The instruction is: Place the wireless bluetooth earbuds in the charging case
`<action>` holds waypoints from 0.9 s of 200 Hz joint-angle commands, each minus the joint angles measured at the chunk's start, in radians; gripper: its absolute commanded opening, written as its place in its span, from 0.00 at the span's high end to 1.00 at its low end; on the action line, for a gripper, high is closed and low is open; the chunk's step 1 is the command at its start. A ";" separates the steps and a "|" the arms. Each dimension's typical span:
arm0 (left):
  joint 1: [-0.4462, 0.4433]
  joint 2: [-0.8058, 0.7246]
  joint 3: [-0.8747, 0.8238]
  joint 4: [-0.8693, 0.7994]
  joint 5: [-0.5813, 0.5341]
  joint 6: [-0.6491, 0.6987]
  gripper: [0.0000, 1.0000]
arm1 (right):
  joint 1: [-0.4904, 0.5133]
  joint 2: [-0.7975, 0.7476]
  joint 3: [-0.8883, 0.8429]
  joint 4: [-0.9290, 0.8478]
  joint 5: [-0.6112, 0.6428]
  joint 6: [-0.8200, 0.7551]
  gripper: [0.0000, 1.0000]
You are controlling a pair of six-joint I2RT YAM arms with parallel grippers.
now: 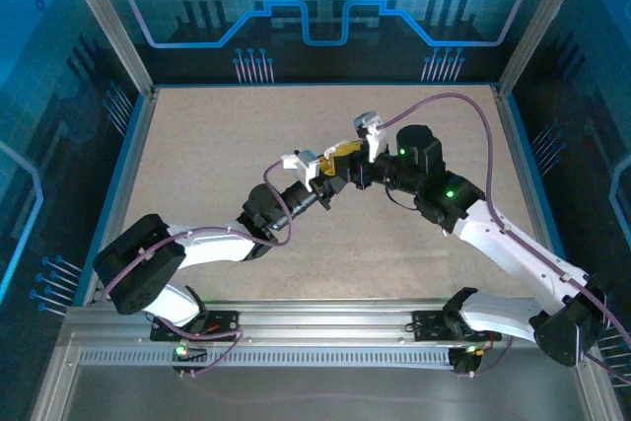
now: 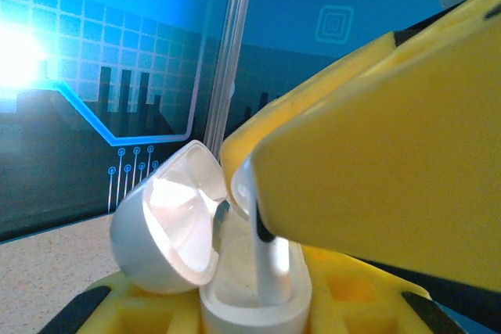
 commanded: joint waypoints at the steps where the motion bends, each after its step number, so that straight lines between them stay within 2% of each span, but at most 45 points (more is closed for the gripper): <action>1: -0.005 -0.019 0.017 0.092 -0.031 0.006 0.78 | 0.019 -0.016 -0.019 -0.058 -0.031 -0.046 0.72; 128: -0.004 -0.038 -0.003 0.105 0.002 0.053 0.78 | 0.001 0.002 0.033 -0.167 -0.020 -0.067 0.63; 180: -0.005 -0.036 -0.007 0.104 0.012 0.059 0.78 | -0.008 -0.013 0.052 -0.160 -0.001 -0.029 0.53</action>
